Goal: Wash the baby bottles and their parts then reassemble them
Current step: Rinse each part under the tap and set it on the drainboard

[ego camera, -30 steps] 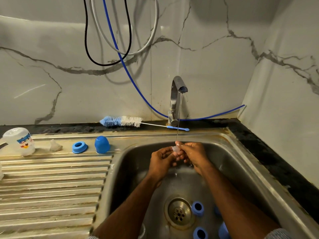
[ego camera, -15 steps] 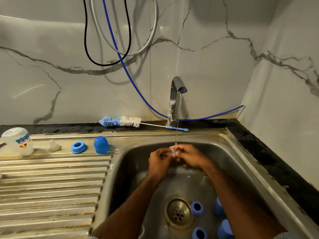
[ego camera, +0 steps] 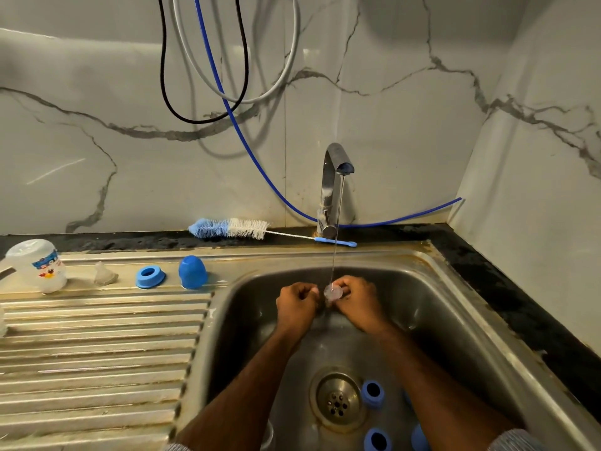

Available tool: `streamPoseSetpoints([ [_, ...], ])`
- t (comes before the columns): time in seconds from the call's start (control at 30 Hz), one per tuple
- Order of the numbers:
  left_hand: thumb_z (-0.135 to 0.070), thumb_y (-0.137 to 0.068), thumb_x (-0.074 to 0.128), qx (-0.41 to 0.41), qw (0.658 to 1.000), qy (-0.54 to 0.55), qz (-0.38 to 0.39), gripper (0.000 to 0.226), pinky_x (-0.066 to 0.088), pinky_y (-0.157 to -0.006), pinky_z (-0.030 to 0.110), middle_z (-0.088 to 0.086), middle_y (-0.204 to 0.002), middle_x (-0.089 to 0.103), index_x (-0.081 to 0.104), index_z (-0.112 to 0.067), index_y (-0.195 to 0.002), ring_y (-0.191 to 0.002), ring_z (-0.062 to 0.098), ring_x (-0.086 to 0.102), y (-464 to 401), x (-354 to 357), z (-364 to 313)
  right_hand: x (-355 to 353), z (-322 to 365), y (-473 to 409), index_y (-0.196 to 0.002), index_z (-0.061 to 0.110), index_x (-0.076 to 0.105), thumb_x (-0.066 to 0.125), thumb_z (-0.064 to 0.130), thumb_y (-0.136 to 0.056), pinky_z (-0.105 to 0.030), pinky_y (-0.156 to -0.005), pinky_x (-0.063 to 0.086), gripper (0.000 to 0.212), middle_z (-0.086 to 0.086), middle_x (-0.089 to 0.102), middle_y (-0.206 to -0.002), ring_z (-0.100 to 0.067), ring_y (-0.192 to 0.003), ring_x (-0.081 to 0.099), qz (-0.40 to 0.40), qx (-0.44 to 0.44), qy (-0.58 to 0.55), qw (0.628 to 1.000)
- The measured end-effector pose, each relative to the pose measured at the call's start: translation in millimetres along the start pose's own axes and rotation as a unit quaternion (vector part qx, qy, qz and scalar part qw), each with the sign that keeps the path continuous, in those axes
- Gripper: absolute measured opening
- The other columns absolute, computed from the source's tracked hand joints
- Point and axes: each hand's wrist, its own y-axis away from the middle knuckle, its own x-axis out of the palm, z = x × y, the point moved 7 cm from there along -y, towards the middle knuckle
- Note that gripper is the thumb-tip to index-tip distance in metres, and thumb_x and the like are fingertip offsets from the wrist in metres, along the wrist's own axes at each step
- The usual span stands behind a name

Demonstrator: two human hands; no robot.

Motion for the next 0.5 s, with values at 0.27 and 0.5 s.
streamPoseSetpoints([
  [0.27,0.005,-0.093,0.054,-0.030,0.999,-0.036,-0.011,0.023,0.058,-0.085,0.034,0.010,-0.097,0.072,0.072,-0.005,-0.103,-0.093,0.022,0.068,-2.8,-1.7,4.7,20.0,-9.7,-0.4,-0.085,0.018,0.074,0.071,0.028,-0.092,-0.029,-0.050,0.054,0.012,0.000,0.074,-0.073,-0.016,-0.061,0.071,0.090,0.081,-0.036,0.992],
  [0.5,0.004,-0.092,0.055,-0.038,0.997,-0.066,0.019,0.023,0.059,-0.089,0.038,0.009,-0.098,0.072,0.073,-0.006,-0.101,-0.096,0.022,0.068,-0.3,1.9,6.3,23.7,-7.4,-3.1,-0.095,0.023,0.072,0.068,0.025,-0.093,-0.039,-0.063,0.064,0.005,-0.001,0.073,-0.083,-0.015,-0.058,0.071,0.086,0.076,0.010,0.993],
])
